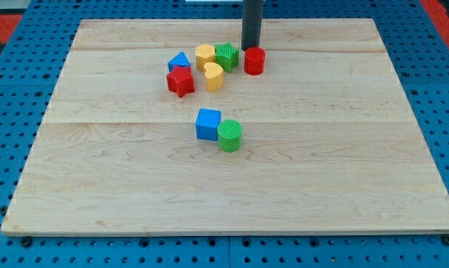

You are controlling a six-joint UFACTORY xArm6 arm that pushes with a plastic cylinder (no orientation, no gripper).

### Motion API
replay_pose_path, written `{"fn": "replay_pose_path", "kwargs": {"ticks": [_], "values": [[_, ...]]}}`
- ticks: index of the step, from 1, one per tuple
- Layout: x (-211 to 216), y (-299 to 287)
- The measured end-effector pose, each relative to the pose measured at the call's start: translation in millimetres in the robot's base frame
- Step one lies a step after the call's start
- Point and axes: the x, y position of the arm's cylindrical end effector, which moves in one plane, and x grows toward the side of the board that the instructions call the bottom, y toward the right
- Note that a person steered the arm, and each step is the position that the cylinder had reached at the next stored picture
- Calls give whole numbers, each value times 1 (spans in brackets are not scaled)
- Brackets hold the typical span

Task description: Move the red circle to the bottom right of the green star

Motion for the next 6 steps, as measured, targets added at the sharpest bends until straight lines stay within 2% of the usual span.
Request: {"fn": "replay_pose_path", "kwargs": {"ticks": [4,6], "values": [[10,64],[14,37]]}}
